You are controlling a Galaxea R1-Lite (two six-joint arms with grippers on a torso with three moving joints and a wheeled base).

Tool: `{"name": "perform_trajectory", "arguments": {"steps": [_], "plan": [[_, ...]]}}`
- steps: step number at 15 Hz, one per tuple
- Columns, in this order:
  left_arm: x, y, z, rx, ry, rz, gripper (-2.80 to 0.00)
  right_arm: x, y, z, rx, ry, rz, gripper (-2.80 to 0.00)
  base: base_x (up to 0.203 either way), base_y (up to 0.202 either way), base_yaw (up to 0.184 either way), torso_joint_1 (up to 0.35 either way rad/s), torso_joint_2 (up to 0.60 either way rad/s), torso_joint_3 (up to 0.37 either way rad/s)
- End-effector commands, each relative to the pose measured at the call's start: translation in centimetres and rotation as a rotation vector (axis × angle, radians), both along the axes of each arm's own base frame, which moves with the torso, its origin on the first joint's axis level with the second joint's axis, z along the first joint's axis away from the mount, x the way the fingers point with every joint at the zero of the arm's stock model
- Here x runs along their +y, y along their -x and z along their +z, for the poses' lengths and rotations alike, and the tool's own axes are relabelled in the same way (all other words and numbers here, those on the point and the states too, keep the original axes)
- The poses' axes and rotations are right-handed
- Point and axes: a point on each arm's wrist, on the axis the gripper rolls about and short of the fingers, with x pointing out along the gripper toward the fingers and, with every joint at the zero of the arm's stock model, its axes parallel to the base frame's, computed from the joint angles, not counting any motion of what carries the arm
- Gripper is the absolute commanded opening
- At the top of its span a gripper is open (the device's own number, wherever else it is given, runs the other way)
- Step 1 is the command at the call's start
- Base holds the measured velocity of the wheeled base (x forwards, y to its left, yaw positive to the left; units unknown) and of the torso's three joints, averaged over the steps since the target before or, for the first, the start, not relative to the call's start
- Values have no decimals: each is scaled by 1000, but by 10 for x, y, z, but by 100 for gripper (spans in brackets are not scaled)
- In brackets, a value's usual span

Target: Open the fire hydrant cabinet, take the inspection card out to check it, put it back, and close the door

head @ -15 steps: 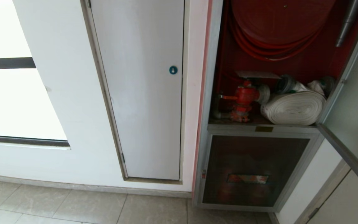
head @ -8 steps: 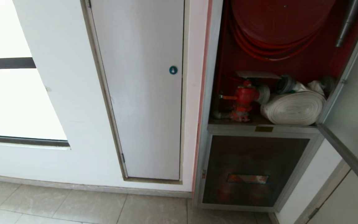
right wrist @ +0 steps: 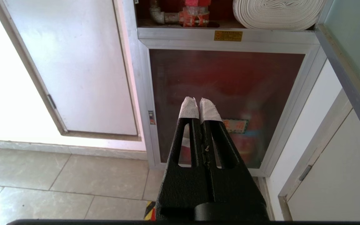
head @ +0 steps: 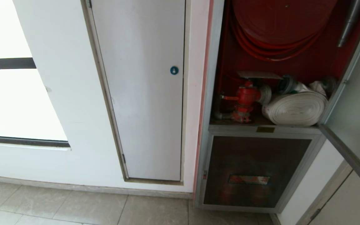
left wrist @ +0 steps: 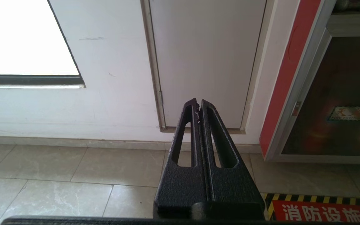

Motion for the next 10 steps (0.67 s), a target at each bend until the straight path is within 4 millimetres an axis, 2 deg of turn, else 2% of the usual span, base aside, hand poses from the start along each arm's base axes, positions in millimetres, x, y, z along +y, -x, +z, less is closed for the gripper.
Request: {"name": "perform_trajectory", "arguments": {"steps": [1,10], "plan": [[0,-1,-2,7,0,-1,-280,0,0,-1,4,0,0,-280,0,0,0,0,0,0],[0,0,-2,5,0,0,-280,0,0,-1,3,0,0,-280,0,0,0,0,0,0]]}}
